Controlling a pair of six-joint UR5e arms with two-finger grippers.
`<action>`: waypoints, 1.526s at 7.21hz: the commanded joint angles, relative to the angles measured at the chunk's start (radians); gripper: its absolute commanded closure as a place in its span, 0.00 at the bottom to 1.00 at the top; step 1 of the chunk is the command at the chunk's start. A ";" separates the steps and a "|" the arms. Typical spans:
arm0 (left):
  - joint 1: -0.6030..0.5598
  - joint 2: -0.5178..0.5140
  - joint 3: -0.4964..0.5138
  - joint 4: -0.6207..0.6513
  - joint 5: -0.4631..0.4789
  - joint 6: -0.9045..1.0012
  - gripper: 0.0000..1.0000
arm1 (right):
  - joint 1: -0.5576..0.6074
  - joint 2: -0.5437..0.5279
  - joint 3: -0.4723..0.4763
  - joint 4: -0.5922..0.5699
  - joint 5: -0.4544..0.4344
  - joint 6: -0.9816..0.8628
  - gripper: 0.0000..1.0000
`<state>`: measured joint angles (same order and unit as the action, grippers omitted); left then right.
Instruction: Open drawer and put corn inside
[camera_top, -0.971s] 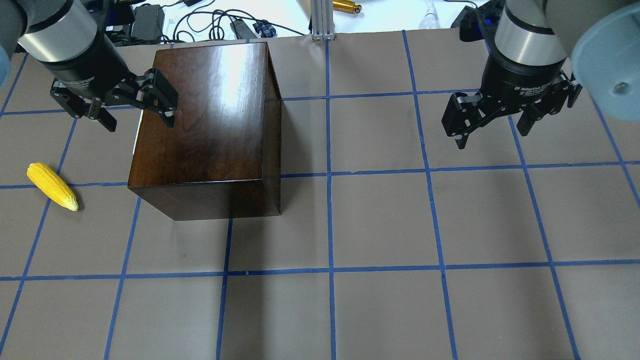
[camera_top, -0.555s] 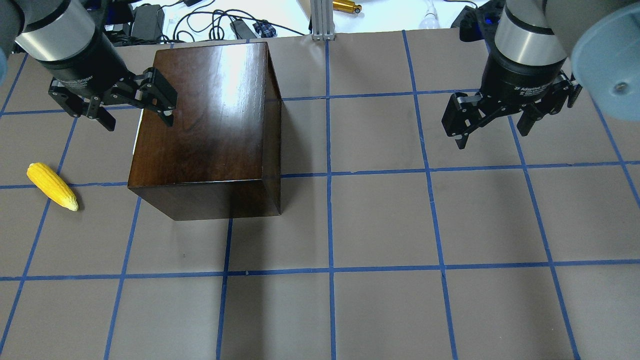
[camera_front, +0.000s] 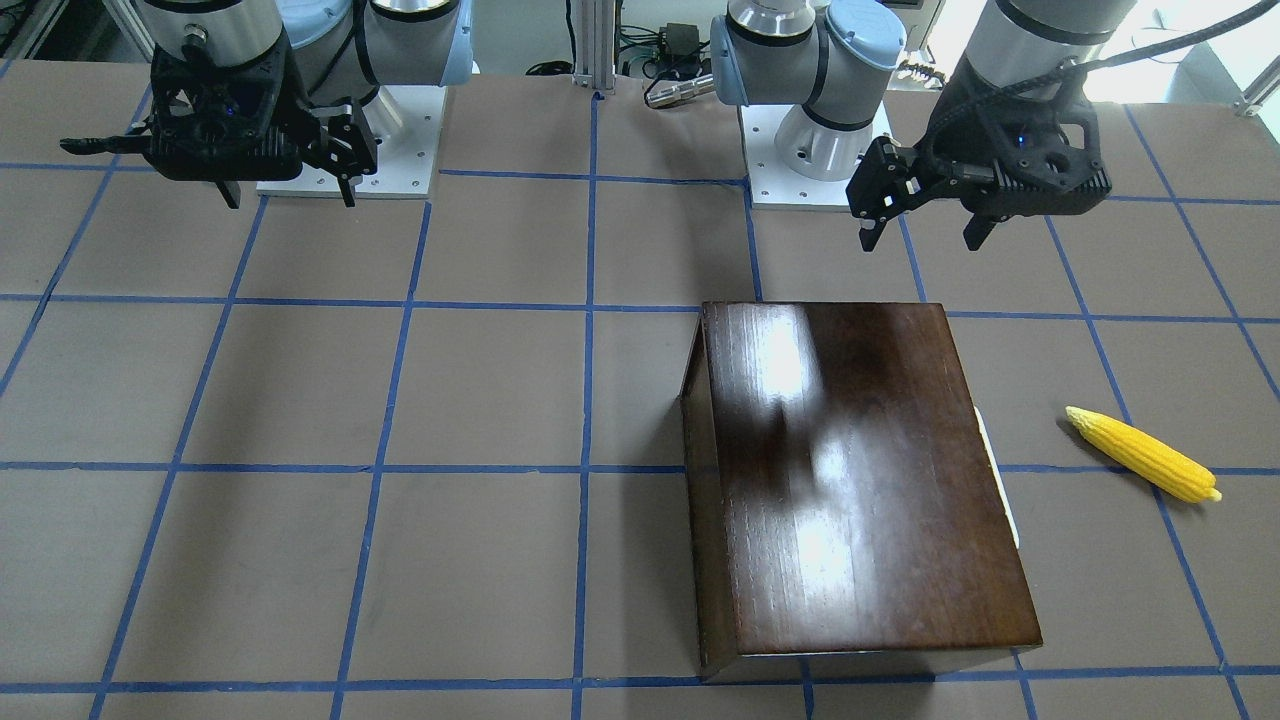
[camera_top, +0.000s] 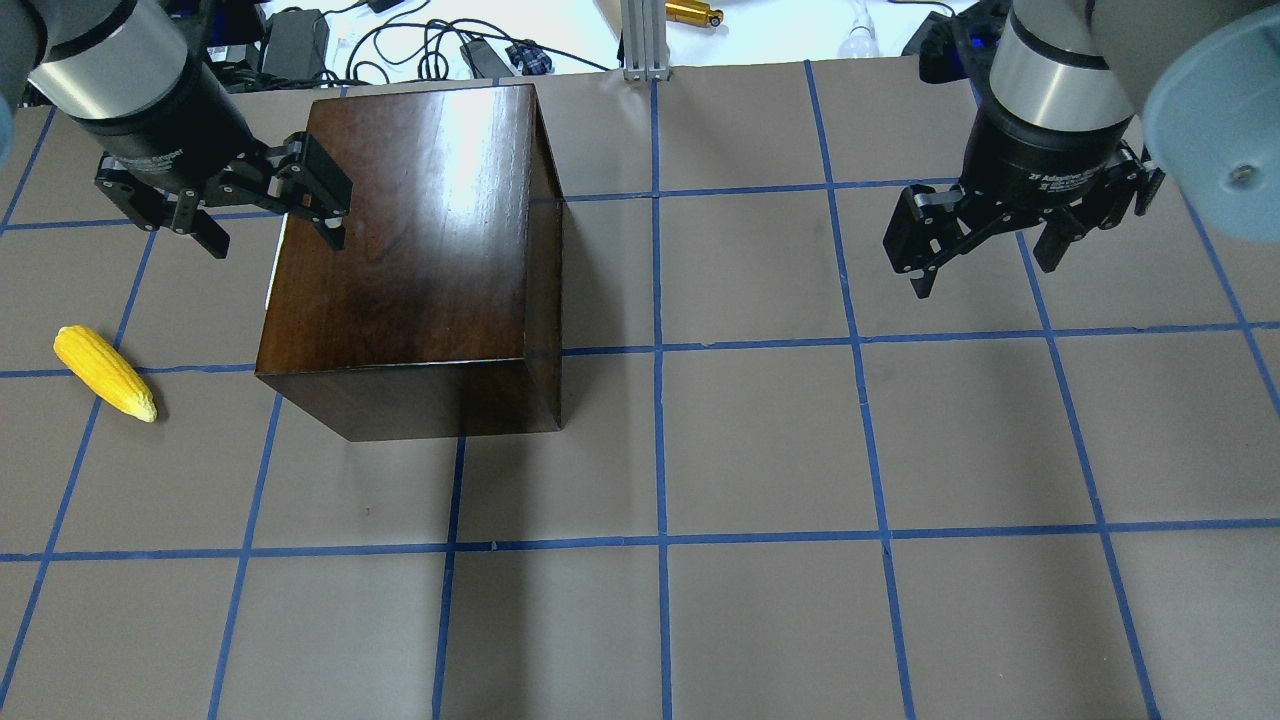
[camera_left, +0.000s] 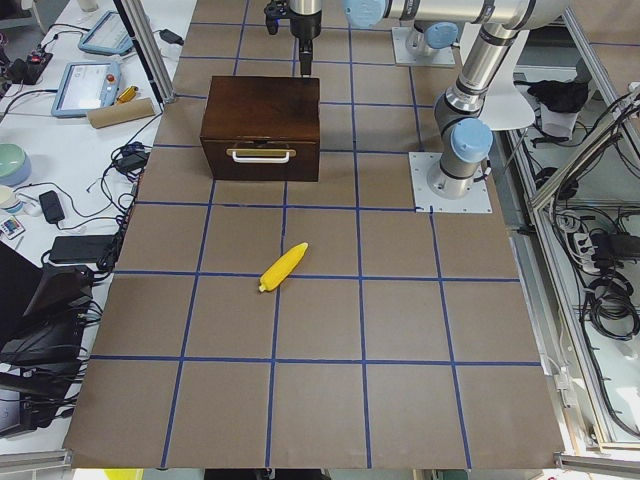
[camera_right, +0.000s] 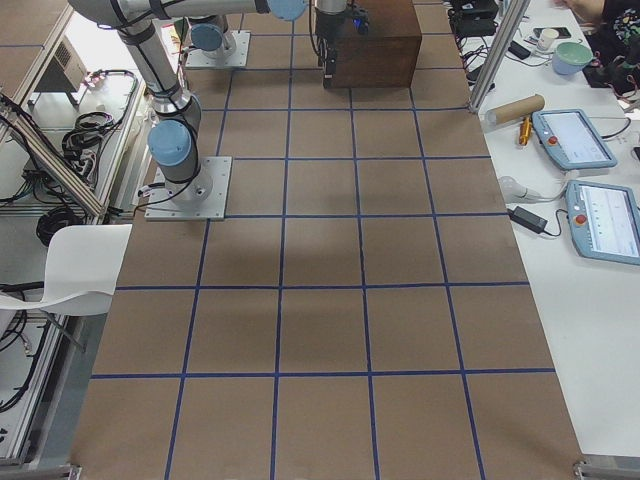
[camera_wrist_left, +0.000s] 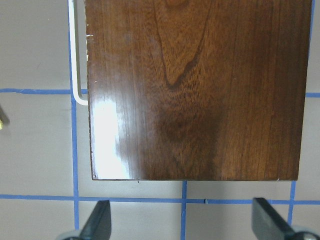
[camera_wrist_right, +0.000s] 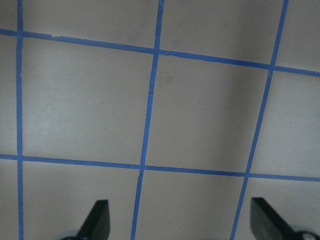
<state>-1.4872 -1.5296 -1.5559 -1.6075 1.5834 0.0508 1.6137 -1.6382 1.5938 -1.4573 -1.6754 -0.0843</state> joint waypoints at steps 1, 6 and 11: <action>0.129 -0.014 -0.010 0.011 -0.003 0.197 0.00 | 0.000 0.000 0.000 0.000 0.000 0.000 0.00; 0.514 -0.118 0.007 0.073 -0.011 0.486 0.00 | 0.000 0.001 0.000 0.000 -0.001 0.000 0.00; 0.524 -0.325 -0.010 0.126 -0.389 0.566 0.00 | 0.000 0.000 0.000 0.000 0.000 0.000 0.00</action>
<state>-0.9639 -1.8250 -1.5593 -1.4869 1.3236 0.6098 1.6137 -1.6380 1.5938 -1.4573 -1.6755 -0.0843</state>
